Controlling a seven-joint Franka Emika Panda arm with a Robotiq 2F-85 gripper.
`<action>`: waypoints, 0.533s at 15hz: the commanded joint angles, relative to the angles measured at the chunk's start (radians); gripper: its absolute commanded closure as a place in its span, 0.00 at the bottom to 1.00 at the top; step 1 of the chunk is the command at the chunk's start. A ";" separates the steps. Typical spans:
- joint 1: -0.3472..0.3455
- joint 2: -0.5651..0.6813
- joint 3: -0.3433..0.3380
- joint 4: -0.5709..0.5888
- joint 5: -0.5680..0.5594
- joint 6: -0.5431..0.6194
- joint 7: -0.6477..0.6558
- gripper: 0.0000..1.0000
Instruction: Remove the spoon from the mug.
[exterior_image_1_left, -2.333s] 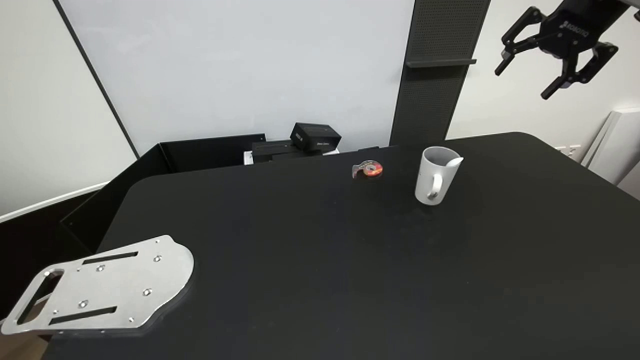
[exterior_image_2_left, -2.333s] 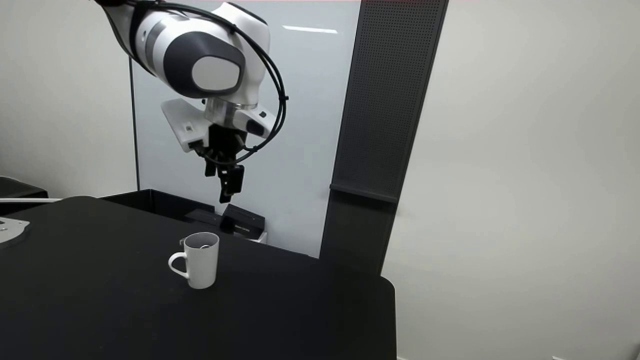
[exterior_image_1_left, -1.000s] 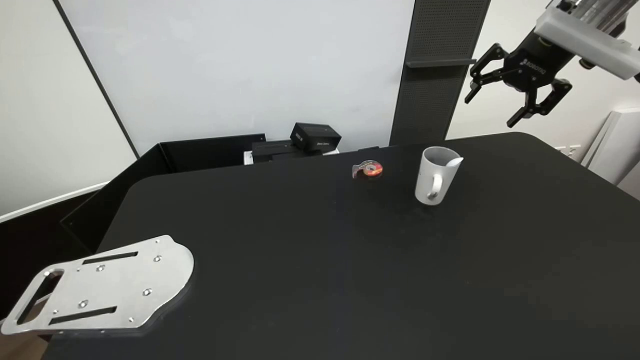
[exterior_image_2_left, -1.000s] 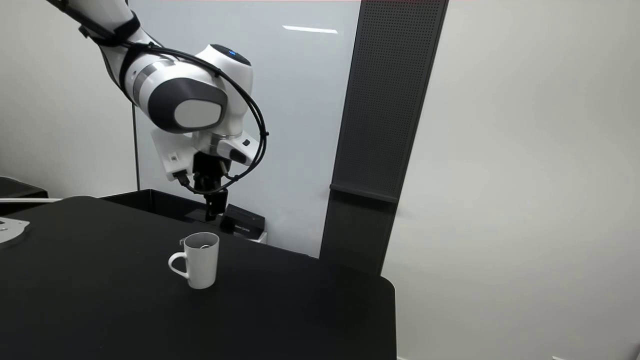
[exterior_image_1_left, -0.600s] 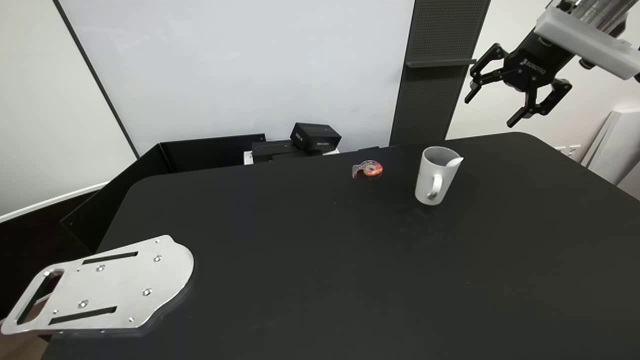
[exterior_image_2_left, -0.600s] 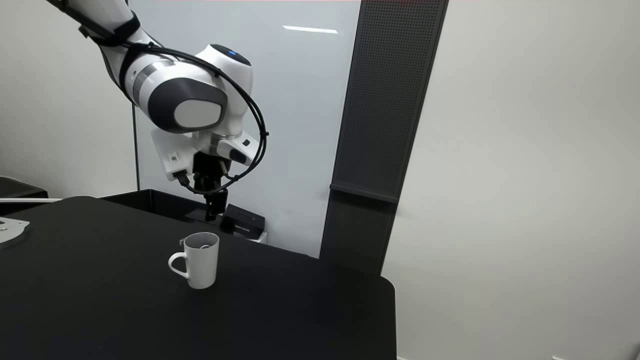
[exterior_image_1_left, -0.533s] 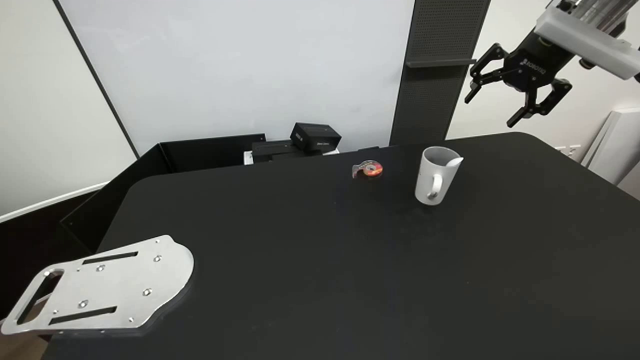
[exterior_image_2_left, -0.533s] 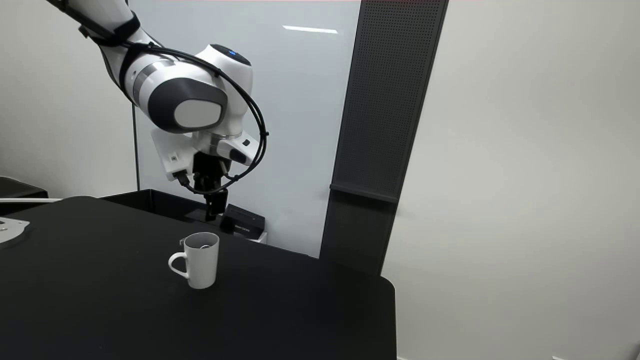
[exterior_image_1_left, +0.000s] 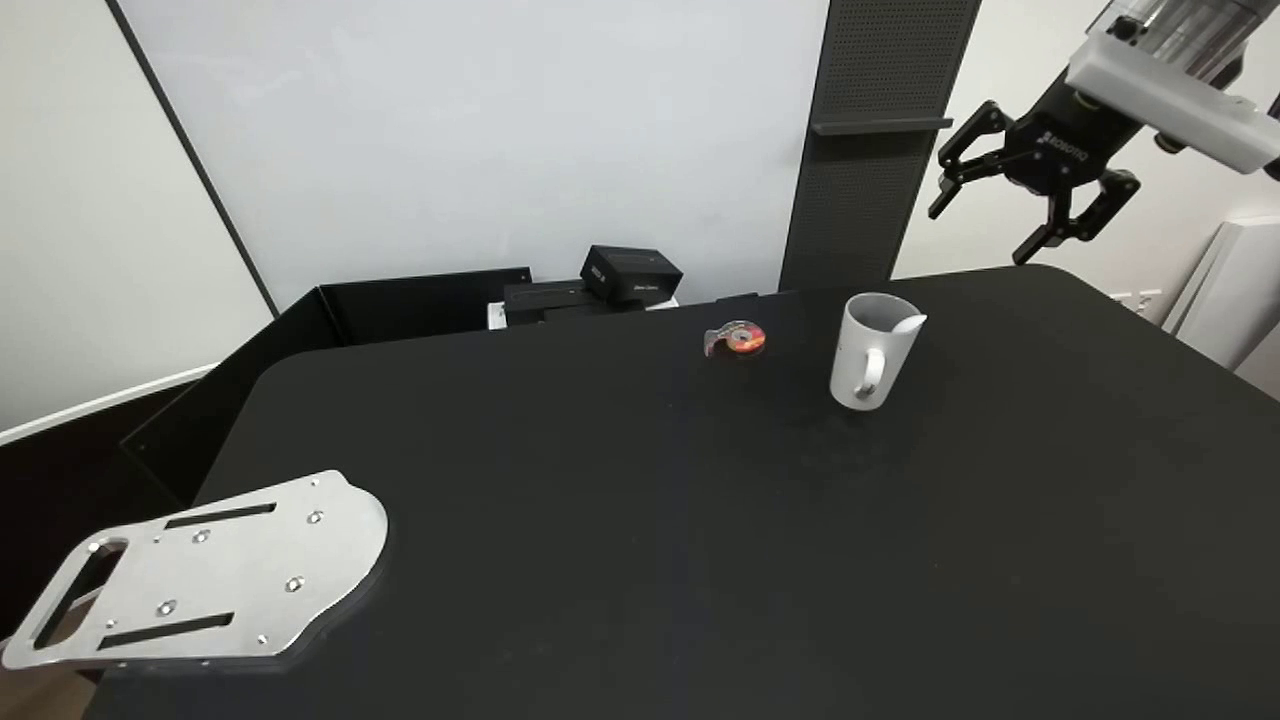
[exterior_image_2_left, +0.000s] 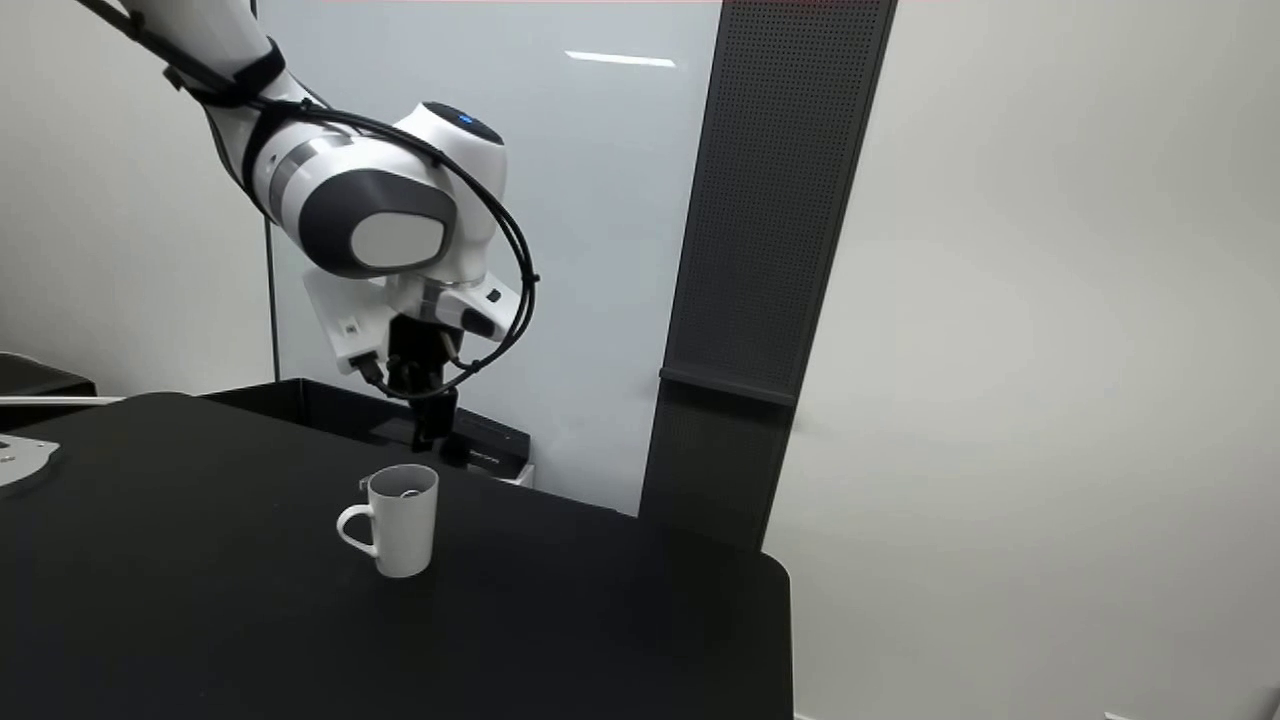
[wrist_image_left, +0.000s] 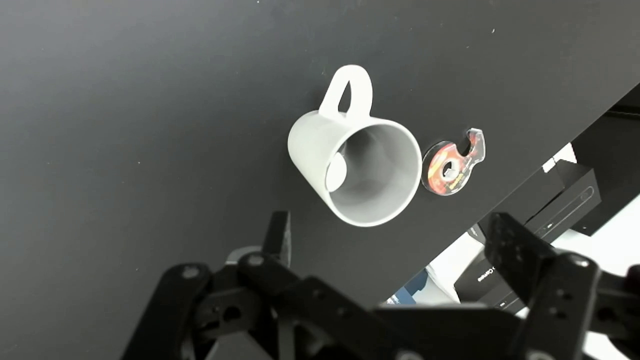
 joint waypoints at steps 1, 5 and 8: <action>-0.009 0.035 0.007 0.029 0.004 0.026 -0.005 0.00; -0.022 0.076 0.019 0.048 0.023 0.058 -0.015 0.00; -0.027 0.104 0.025 0.063 0.022 0.065 -0.011 0.00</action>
